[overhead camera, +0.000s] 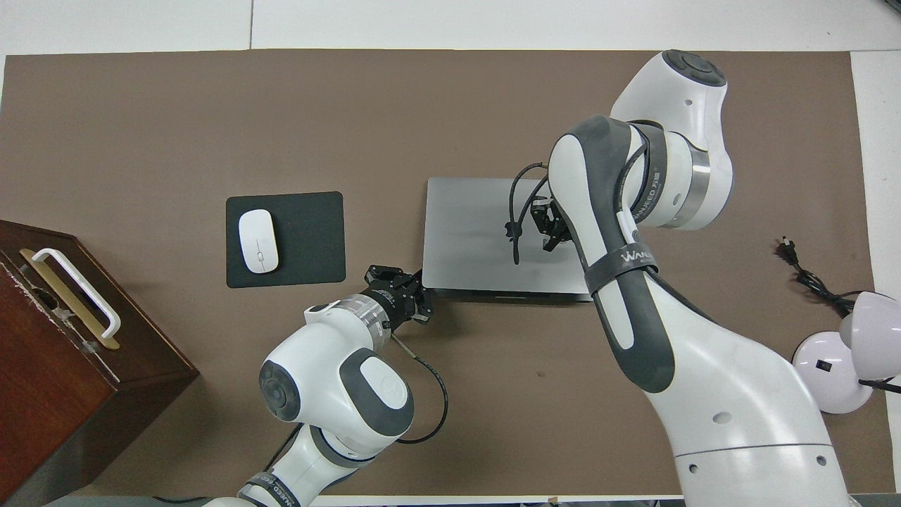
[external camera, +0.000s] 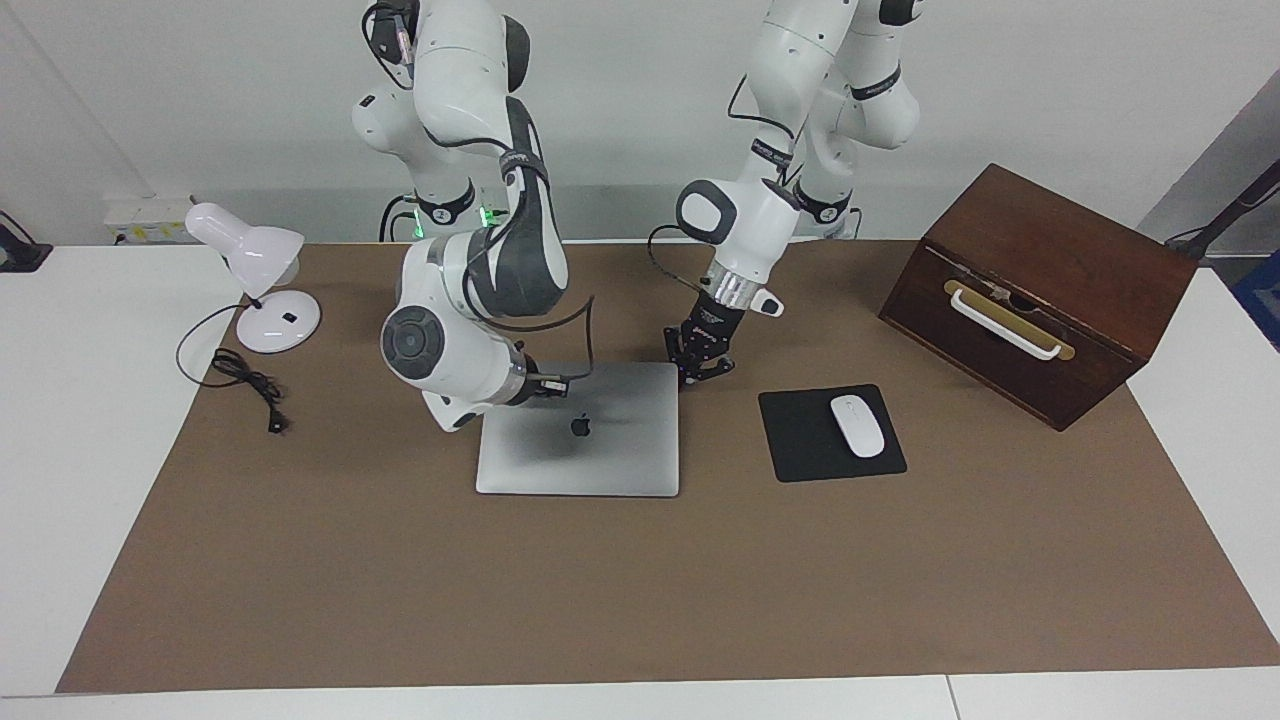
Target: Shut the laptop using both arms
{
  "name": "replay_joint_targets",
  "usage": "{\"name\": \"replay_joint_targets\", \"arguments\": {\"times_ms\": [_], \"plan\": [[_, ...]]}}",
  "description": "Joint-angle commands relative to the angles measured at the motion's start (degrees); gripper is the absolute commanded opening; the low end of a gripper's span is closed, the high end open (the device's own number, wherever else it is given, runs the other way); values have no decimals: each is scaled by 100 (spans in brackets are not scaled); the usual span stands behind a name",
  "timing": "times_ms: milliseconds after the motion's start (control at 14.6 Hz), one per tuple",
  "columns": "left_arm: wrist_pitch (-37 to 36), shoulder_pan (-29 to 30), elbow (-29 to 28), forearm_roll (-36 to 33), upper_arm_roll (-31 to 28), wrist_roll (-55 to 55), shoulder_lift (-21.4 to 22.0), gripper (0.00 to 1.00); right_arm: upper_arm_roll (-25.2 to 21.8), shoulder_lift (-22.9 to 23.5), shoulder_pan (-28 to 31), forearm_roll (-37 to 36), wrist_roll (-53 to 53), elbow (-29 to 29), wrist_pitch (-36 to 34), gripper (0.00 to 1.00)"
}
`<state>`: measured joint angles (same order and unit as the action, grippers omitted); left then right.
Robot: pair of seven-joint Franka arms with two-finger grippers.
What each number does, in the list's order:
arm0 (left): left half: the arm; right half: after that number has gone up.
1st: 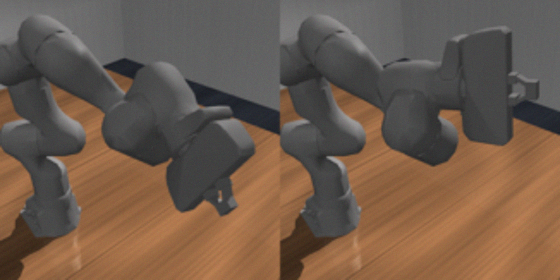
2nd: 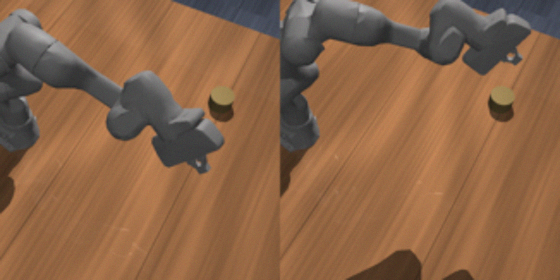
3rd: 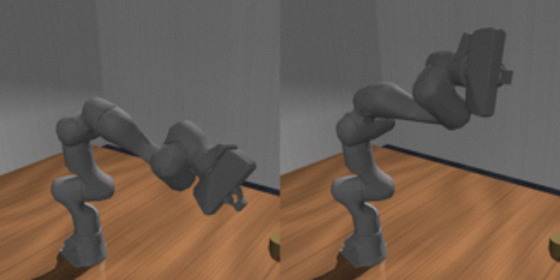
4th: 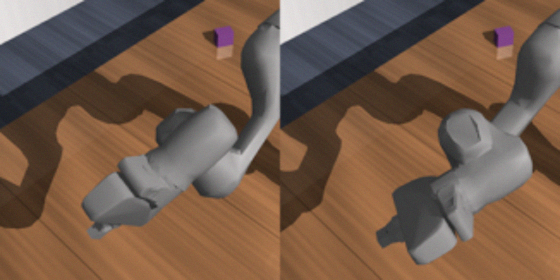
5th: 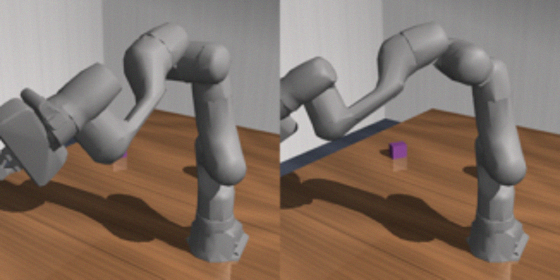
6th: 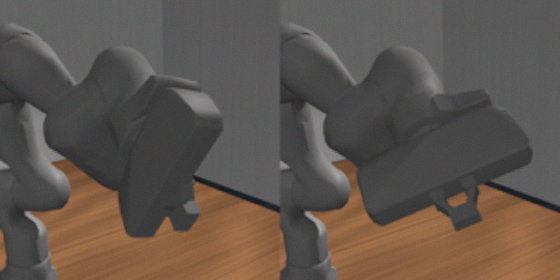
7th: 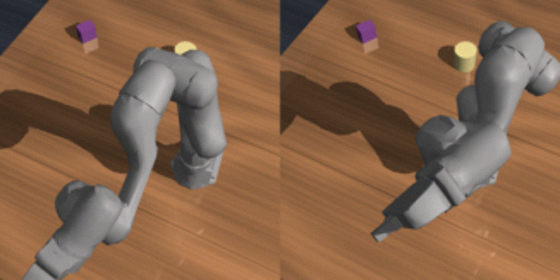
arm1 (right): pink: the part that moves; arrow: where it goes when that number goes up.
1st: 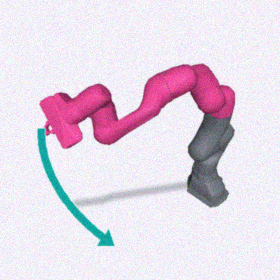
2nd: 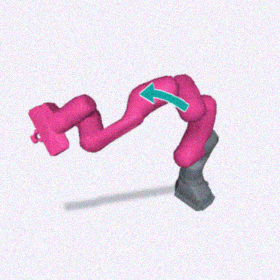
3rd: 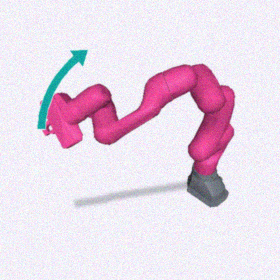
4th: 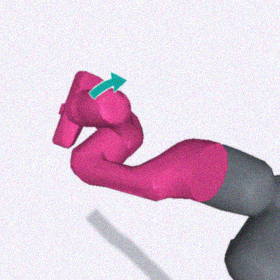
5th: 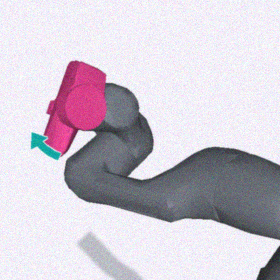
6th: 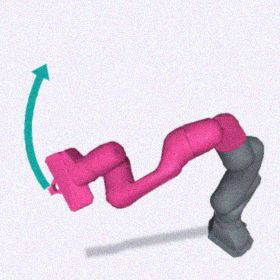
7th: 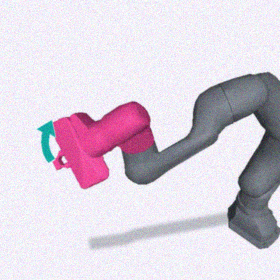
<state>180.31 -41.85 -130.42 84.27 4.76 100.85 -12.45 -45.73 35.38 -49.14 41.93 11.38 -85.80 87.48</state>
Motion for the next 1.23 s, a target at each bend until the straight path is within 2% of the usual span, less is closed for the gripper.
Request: {"name": "replay_joint_targets", "arguments": {"times_ms": [0,342,616,958,1163], "plan": [[-260,195,-160,90,16,-320,234,0,-24,-171,133,-18,66,55,-170,0],[-338,396,-195,90,16,-574,243,0,81,-373,457,-256,31,98,-257,0],[-997,1037,-125,90,8,-1198,331,0,406,-750,906,-825,-22,169,-258,0],[-1103,1459,200,2,-19,-1568,313,0,1205,-1471,1687,-2134,-408,213,-223,0],[-1542,1960,437,-181,-28,-2120,296,0,1600,-1902,2118,-2672,-636,222,-214,0]]}}
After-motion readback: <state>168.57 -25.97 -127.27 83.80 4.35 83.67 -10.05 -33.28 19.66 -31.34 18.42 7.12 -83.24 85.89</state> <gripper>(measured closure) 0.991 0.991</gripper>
